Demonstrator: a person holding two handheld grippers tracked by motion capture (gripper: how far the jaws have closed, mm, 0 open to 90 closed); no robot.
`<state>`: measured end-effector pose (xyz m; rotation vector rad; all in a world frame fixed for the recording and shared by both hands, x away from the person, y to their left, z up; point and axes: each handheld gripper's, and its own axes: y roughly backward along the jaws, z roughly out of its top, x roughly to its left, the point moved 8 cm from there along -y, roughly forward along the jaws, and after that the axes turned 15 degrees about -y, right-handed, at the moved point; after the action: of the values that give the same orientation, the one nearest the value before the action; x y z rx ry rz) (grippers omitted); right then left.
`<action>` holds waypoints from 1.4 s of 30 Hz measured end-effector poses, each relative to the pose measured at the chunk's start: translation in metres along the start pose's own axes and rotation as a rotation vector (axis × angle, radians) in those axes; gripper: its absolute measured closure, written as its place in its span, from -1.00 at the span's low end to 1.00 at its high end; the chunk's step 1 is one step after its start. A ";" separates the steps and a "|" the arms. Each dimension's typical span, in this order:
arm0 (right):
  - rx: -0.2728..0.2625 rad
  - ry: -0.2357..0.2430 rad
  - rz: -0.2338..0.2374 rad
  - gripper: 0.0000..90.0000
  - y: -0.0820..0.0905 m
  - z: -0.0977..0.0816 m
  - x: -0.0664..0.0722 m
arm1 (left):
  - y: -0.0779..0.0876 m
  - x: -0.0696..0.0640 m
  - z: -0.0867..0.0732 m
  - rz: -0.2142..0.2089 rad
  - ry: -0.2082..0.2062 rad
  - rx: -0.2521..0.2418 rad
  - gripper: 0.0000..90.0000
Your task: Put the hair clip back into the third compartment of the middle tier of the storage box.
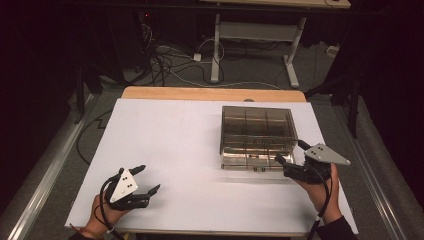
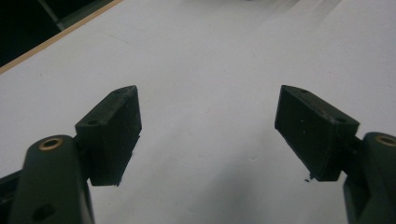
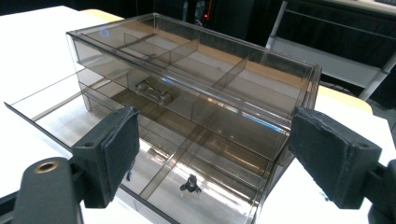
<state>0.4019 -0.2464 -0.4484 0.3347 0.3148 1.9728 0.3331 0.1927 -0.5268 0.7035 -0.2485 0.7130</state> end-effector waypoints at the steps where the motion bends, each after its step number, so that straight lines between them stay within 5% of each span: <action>1: -0.005 0.002 0.001 -0.65 0.001 0.001 0.001 | 0.000 0.000 0.000 0.000 0.000 0.000 -0.52; 42: -0.057 0.037 0.082 -0.65 0.018 0.001 0.031 | 0.000 -0.002 0.003 -0.005 -0.003 -0.010 -0.52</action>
<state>0.3750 -0.2255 -0.4380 0.2787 0.2718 2.0659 0.3316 0.1894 -0.5260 0.6960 -0.2533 0.7058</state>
